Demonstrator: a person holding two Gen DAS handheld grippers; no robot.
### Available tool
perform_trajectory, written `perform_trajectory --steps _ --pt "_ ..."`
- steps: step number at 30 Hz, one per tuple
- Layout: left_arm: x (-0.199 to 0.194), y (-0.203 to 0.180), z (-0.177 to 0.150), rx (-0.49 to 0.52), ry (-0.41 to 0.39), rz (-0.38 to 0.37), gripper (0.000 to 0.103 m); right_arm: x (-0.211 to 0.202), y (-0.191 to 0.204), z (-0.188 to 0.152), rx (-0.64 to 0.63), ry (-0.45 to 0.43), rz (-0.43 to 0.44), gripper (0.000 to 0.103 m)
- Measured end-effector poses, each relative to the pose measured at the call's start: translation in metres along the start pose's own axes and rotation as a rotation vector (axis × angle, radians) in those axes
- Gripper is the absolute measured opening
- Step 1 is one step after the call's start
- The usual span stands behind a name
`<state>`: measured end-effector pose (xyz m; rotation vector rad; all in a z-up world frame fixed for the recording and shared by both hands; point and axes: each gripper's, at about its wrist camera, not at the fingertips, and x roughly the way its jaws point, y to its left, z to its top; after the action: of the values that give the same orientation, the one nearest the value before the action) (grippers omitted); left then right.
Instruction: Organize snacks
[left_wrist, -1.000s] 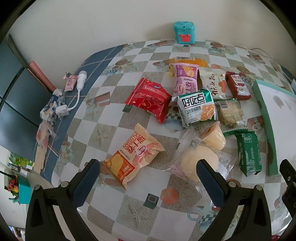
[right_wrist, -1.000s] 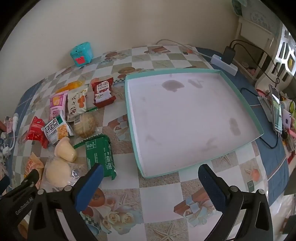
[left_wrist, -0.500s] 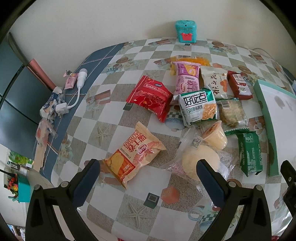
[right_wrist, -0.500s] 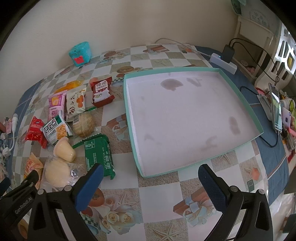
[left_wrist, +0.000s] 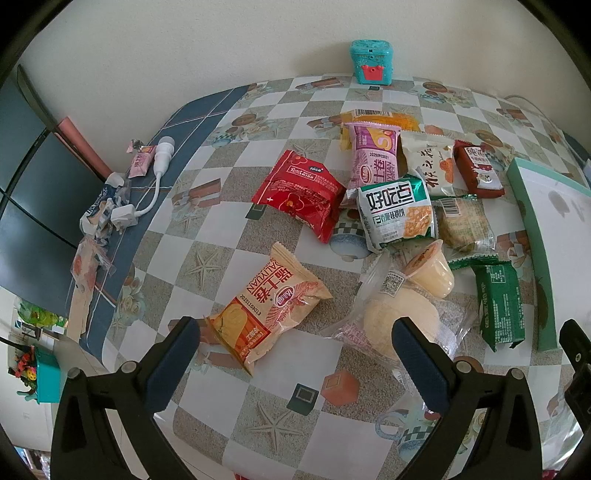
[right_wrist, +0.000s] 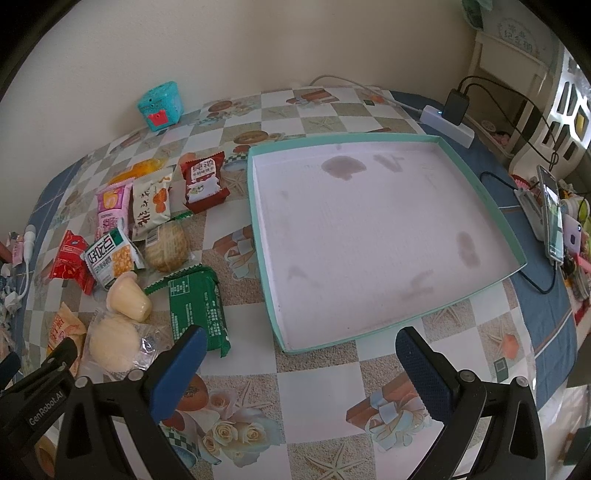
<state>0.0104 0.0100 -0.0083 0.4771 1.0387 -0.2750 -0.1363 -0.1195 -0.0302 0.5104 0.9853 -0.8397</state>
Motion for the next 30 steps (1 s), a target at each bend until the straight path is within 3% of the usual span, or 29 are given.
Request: perform_trajectory --steps 30 --pt "0.0000 0.0000 0.0002 0.000 0.001 -0.001 0.103 0.0002 0.0021 -0.0008 -0.004 0.001 0.006 0.103"
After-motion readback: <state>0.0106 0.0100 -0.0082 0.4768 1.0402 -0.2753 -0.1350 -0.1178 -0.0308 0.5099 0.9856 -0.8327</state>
